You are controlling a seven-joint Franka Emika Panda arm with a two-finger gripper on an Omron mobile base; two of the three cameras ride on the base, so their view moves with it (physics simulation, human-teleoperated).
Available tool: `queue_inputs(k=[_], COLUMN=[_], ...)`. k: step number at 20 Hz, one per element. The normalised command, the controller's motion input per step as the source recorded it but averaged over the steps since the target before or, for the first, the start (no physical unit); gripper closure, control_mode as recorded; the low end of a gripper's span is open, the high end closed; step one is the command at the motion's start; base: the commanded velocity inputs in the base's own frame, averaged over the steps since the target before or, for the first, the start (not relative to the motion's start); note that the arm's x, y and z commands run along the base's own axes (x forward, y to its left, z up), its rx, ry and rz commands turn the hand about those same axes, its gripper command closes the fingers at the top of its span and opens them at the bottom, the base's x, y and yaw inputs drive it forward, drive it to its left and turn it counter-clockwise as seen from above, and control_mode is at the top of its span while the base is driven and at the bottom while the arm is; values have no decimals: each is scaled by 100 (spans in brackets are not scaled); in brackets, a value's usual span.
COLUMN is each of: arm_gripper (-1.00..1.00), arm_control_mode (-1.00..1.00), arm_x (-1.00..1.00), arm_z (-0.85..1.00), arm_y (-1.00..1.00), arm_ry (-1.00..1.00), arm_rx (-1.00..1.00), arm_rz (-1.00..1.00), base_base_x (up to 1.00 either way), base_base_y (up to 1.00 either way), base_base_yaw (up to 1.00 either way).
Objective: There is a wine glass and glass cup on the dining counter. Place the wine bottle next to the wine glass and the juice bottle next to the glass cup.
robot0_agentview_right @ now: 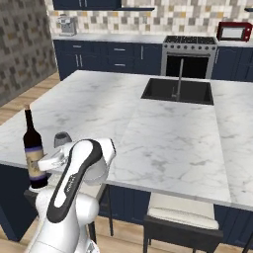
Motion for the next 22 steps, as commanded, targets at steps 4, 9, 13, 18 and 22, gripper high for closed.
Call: queue_inputs(k=[4,9,13,18,22], arm_gripper=[100,100,100,100,100], arm_control_mode=[-100,-100,-100,-100,-100], arm_x=[41,28,26,30,23], arm_z=[-11,-6,1,2,0], arm_y=[-35,-32,-17,-12,-15], arm_ry=[1,-4,-9,-19,-27], arm_rx=[-1,-4,-2,0,0], arm_rz=[18,26,9,0,0], base_base_x=[0,0,0,0,0], base_base_y=[0,0,0,0,0], base_base_yaw=[0,0,0,0,0])
